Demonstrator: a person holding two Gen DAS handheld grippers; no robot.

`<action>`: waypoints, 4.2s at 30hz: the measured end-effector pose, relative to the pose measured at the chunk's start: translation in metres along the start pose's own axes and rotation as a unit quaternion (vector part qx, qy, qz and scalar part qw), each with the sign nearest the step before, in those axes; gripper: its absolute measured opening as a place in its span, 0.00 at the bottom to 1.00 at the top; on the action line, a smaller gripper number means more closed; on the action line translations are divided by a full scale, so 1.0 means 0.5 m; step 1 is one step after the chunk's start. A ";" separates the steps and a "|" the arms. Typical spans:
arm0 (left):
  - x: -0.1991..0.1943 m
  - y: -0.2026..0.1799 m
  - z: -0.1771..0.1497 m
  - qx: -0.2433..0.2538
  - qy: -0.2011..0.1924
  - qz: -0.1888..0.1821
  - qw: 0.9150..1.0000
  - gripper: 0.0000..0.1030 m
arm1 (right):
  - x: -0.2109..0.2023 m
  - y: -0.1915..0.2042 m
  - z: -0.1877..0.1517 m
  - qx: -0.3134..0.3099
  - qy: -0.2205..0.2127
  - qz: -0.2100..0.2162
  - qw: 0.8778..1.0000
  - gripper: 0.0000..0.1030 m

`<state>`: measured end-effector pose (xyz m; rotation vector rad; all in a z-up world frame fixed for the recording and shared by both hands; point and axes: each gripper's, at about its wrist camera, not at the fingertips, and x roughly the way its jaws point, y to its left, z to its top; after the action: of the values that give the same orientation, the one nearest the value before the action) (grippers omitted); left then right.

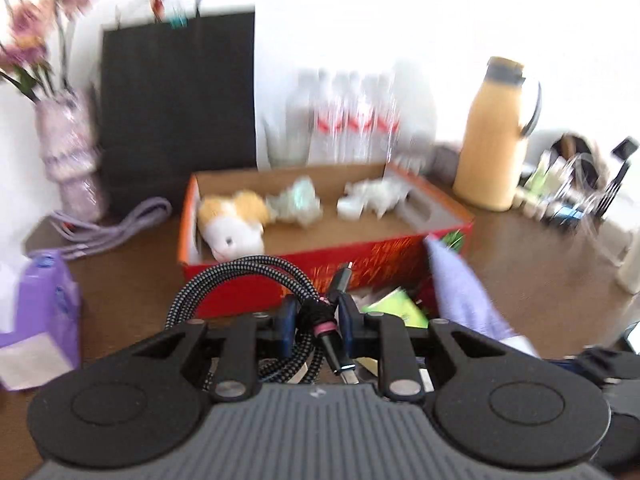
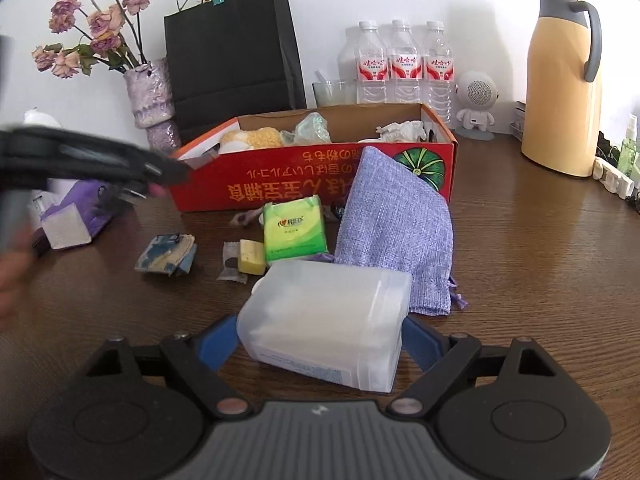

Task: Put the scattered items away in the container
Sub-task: 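Grasp the black cable with the left tool while the right tool grasps the white plastic box, then place the cable and white box into the cardboard box, opening both tools, then grasp the blue snack wrapper with the left tool while the right tool grasps a round white disc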

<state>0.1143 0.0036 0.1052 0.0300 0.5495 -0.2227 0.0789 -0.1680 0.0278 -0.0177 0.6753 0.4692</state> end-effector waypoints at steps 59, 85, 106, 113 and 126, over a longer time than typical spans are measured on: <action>-0.098 -0.085 -0.067 -0.007 -0.029 -0.051 0.998 0.11 | -0.125 -0.064 0.110 0.010 -0.070 0.053 0.996 0.62; 0.534 0.049 0.225 0.115 0.226 -0.189 0.949 0.15 | 0.492 -0.086 0.461 0.035 0.187 -0.102 0.976 0.62; 0.295 0.133 0.316 -0.071 0.104 0.052 0.991 0.93 | 0.258 -0.076 0.557 0.037 0.094 -0.051 0.994 0.78; 0.124 0.060 0.170 -0.029 -0.167 0.118 0.978 1.00 | 0.132 -0.012 0.388 -0.062 -0.168 0.000 0.984 0.79; 0.086 0.055 0.043 -0.046 -0.098 0.115 0.987 1.00 | 0.038 -0.001 0.277 -0.091 -0.177 0.011 0.980 0.86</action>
<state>0.1672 0.0199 0.1002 -0.0173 0.3548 0.0261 0.1747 -0.1376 0.1249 -0.0974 0.2819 0.5374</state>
